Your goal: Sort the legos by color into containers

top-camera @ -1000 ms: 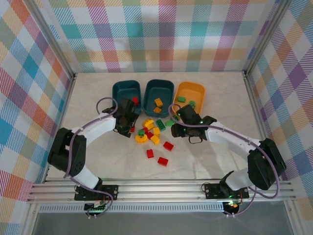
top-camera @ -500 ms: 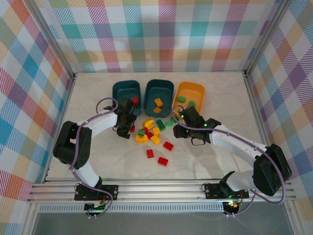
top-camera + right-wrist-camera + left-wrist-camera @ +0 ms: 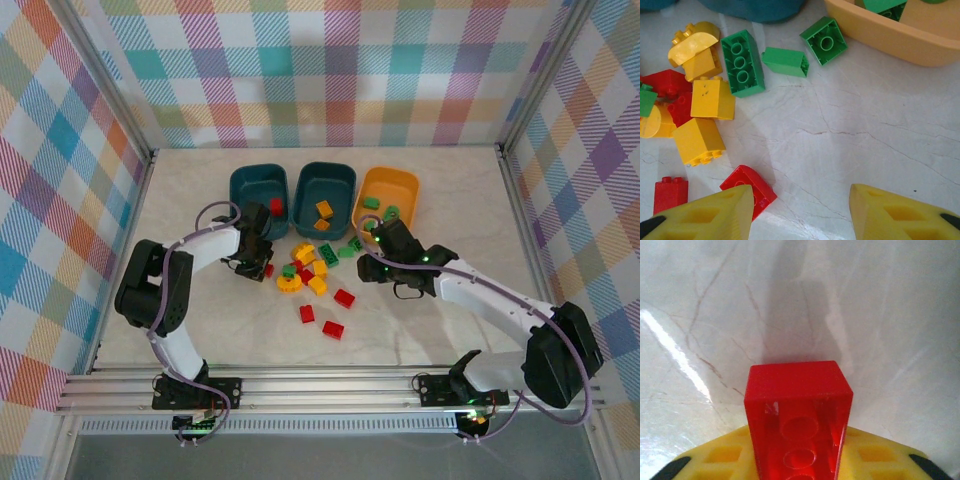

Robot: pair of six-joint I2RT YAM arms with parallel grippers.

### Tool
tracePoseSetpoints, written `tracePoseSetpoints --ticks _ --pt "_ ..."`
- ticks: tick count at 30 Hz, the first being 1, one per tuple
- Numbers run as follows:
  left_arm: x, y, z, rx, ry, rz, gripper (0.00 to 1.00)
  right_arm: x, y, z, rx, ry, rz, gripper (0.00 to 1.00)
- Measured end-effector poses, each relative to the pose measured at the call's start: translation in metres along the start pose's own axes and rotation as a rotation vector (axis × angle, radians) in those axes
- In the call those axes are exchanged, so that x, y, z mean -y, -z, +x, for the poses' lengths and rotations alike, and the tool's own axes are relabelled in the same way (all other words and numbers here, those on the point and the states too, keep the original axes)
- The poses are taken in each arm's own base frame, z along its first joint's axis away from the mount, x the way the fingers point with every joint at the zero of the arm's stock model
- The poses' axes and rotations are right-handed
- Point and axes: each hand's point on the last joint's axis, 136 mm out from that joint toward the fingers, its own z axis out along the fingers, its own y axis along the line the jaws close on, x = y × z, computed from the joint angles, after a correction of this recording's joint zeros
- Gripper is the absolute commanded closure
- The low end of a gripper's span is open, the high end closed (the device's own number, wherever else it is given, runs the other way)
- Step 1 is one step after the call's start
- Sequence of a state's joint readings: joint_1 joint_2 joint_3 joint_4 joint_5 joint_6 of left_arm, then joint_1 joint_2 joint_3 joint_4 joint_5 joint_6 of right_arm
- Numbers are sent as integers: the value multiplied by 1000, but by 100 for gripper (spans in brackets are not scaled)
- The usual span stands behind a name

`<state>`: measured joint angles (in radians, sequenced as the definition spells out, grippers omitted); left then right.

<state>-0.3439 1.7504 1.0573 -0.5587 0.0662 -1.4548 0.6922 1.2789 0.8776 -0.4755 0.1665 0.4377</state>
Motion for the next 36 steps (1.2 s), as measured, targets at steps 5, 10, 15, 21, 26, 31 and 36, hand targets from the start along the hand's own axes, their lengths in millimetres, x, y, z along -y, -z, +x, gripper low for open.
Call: tracePoseSetpoints --ticks 5,10,15,21,26,31,36 --pt "25 17 6 -31 -53 141 73 0 2 -1 6 0 0 48" --pt "92 78 -2 -9 -152 358 73 -2 1 -1 1 -8 -9 49" --pt "186 109 -32 25 -275 503 85 -16 -5 -5 -25 -15 -47 47" --pt "203 36 -49 -2 -394 377 79 -81 -11 -19 -16 147 -97 43" --pt "196 11 -51 -24 -465 286 58 -104 -21 -10 -35 194 -124 36" --pt "216 35 -50 5 -550 351 24 -113 -35 -10 -61 215 -116 30" --pt "212 76 -51 61 -615 386 1 -134 -47 -12 -72 269 -130 28"
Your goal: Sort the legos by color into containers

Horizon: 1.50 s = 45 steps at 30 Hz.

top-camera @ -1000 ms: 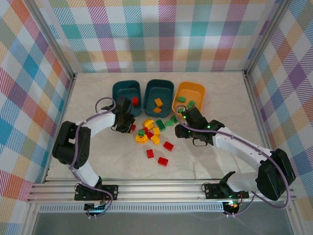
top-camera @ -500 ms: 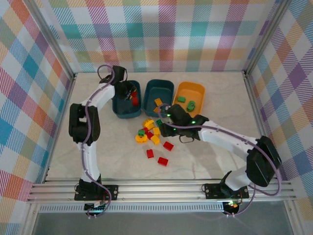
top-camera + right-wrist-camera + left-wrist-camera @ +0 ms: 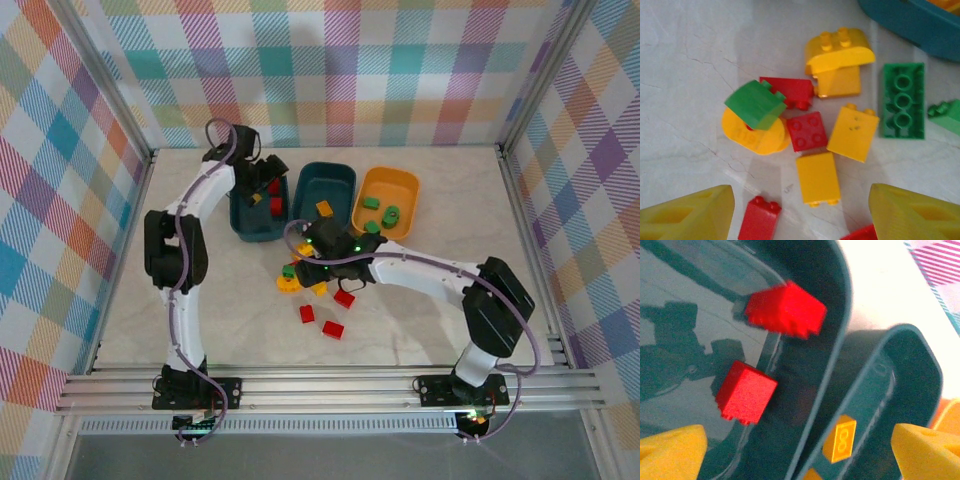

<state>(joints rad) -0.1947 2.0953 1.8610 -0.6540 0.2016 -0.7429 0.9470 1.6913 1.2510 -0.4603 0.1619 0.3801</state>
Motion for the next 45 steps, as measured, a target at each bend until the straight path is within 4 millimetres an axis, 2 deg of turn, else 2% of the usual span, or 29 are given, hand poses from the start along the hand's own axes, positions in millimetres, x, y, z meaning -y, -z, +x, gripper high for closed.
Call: tracePoseSetpoints --ticks 3,6,8,10,12,16,18,20,23,28,45 --pt "3 51 4 68 -26 29 0 -7 -11 -5 -11 27 -4 27" --pt "-5 109 16 161 -30 77 0 -14 -24 -13 -20 45 -9 27" --pt "-21 138 30 214 -22 93 0 -18 -33 -17 -26 58 -13 26" --pt "-47 155 48 249 -2 83 0 -21 -42 -21 -34 67 -18 26" --pt "-74 156 65 254 14 50 0 -25 -50 -23 -39 74 -25 27" --pt "-134 140 103 209 52 -52 0 -29 -64 -26 -54 91 -32 30" --pt "-155 138 118 190 63 -82 0 -31 -71 -27 -61 97 -34 31" --pt "-166 140 129 186 67 -86 0 -32 -78 -26 -70 106 -31 32" --pt "-172 148 135 200 65 -70 0 -32 -86 -23 -91 120 -26 33" --pt "-170 154 135 214 62 -53 0 -33 -94 -19 -110 128 -21 35" --pt "-170 153 135 212 59 -55 0 -35 -92 -13 -100 153 18 55"
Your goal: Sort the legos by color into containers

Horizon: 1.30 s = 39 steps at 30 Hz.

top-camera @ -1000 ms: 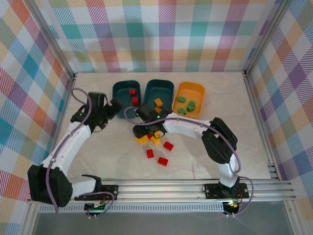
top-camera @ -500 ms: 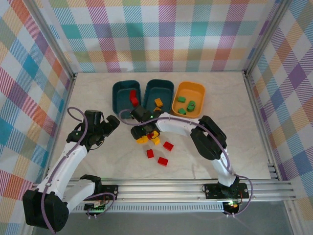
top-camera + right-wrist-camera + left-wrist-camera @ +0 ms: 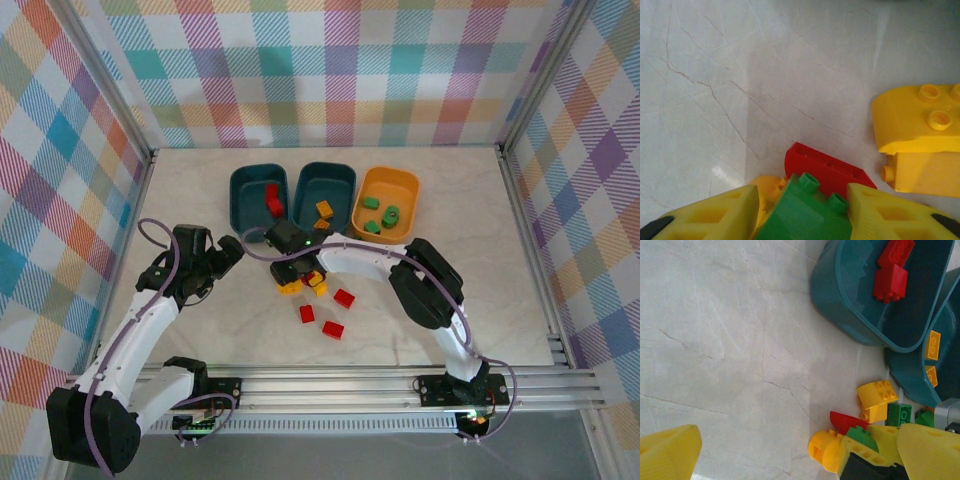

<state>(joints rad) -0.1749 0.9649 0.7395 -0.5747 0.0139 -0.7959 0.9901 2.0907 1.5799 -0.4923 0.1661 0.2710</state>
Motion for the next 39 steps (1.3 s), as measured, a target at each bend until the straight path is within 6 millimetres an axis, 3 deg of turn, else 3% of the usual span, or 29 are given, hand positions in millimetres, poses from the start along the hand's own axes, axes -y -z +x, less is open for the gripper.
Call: tracePoseSetpoints --ticks 7,14,17,20,24,27,30,34,39 --pt "1 0 1 -5 0 6 0 3 18 1 32 -3 15 57" --pt "12 2 12 -57 -31 55 0 18 66 -34 169 -37 25 57" --pt "25 5 23 -86 -98 89 1 54 82 -50 217 -95 56 57" --pt "43 7 45 -132 -195 125 1 129 90 -57 239 -219 137 57" --pt "59 3 89 -223 -326 152 2 238 95 -40 218 -404 260 56" --pt "67 -2 115 -262 -403 158 2 287 90 -24 181 -494 305 55" --pt "73 -5 132 -284 -448 167 2 304 73 -19 134 -521 298 52" --pt "77 -12 142 -299 -490 137 2 304 53 -17 75 -513 274 39" --pt "93 -13 153 -307 -564 132 2 304 55 -19 67 -511 276 31"
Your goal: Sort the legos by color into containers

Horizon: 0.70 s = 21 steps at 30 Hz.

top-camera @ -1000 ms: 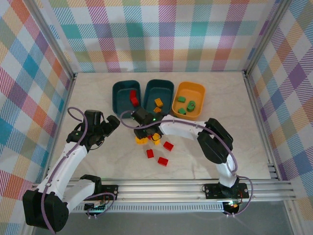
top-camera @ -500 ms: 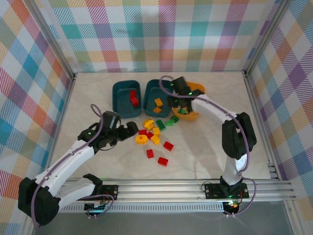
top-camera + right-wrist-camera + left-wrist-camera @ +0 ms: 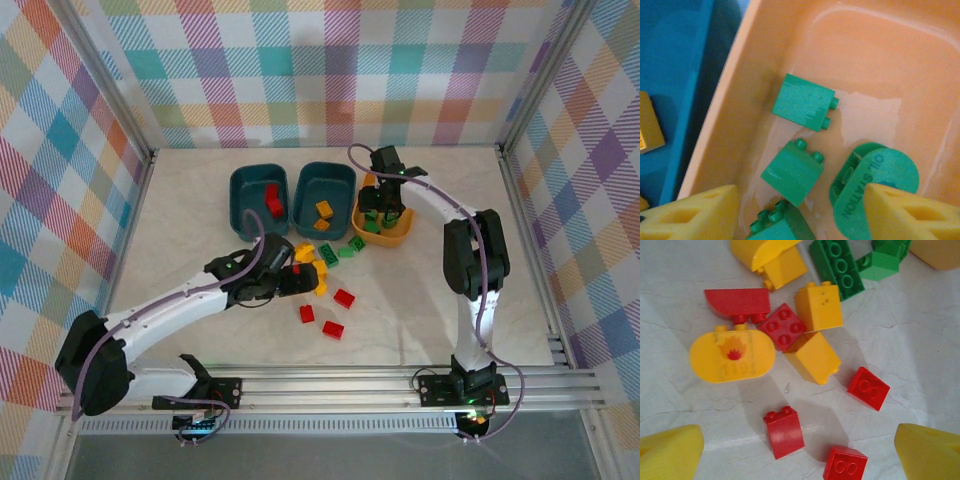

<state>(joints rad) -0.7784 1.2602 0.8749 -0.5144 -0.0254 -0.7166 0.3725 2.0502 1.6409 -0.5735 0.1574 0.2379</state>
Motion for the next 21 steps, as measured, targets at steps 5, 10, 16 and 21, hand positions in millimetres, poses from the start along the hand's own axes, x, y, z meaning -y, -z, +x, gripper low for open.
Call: tracePoseSetpoints --ticks 5,10,16,21 --pt "13 -6 7 -27 -89 -22 8 4 19 8 18 -14 -4 30" --pt "39 -21 28 -94 -258 -50 13 11 62 38 63 -65 -39 30" --pt "66 -35 65 -203 -485 -66 16 22 76 81 47 -100 -44 29" --pt "73 -53 87 -300 -544 -93 17 30 69 108 1 -114 -25 28"
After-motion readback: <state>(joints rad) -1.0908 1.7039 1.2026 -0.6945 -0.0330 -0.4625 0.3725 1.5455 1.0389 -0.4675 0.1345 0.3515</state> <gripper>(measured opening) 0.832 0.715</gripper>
